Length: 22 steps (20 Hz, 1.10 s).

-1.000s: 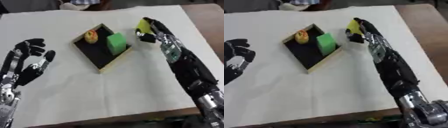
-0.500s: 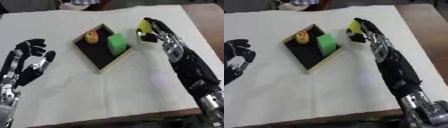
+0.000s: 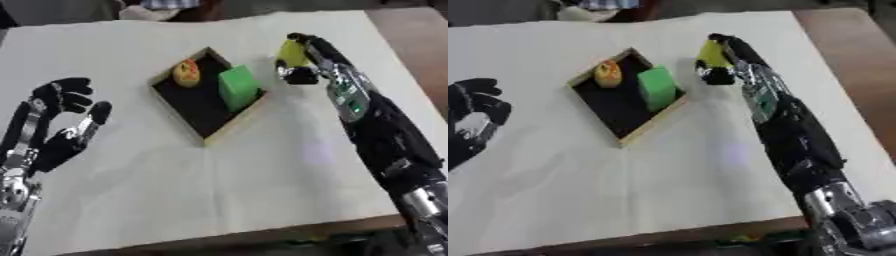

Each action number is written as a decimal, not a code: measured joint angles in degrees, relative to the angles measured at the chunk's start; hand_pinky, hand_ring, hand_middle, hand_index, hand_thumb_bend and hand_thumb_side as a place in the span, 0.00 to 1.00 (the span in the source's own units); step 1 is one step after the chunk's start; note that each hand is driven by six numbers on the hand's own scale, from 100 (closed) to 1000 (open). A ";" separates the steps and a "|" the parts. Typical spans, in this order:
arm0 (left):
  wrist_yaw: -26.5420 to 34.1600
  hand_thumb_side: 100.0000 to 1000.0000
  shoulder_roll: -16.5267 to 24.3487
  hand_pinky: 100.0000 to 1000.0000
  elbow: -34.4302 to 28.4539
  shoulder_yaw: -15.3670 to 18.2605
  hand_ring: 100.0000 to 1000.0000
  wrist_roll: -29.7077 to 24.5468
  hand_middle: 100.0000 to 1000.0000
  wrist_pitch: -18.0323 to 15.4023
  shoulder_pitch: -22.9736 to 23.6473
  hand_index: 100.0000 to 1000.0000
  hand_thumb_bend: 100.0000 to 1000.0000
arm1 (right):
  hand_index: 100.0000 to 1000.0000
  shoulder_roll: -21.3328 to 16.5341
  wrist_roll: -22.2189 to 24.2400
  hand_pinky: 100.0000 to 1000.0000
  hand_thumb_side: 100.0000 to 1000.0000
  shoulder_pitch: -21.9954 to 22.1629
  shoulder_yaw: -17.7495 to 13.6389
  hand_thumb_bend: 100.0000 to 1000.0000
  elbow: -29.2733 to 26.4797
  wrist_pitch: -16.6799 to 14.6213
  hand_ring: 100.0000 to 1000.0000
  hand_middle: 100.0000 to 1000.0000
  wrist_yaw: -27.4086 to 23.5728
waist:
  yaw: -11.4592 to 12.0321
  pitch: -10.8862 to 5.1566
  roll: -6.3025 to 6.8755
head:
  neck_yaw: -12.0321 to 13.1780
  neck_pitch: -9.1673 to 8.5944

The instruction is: Pick up objects on the table and place them in the box.

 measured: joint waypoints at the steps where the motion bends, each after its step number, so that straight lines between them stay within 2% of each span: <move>1: 0.02 0.62 0.00 0.62 0.00 0.02 0.61 0.01 0.61 -0.01 0.00 0.77 0.49 | 0.94 -0.07 -0.33 0.75 0.19 0.04 0.17 0.00 -0.39 -0.13 0.73 0.54 0.02 | 0.00 0.00 0.00 | 0.02 0.00; 9: 0.08 0.63 0.00 0.62 0.00 0.22 0.62 0.15 0.62 -0.19 0.07 0.77 0.48 | 0.93 -0.54 -0.58 0.75 0.19 -0.92 2.55 0.00 -6.89 -2.24 0.73 0.54 -1.10 | 0.05 0.00 -0.08 | 0.04 0.00; 16: 0.13 0.63 -0.12 0.62 -0.03 0.55 0.63 0.21 0.62 -0.25 0.28 0.77 0.48 | 0.94 -0.08 3.29 0.76 0.21 -4.06 6.41 0.00 -10.35 -5.32 0.74 0.54 -4.45 | 0.38 0.00 -0.09 | -0.16 0.00; 22: 0.27 0.62 -0.47 0.62 -0.14 0.59 0.62 0.25 0.61 -0.25 0.46 0.76 0.48 | 0.94 2.74 6.44 0.76 0.24 -6.09 9.22 0.00 -11.19 -7.83 0.74 0.55 -5.64 | 1.15 0.00 -0.09 | -0.47 0.00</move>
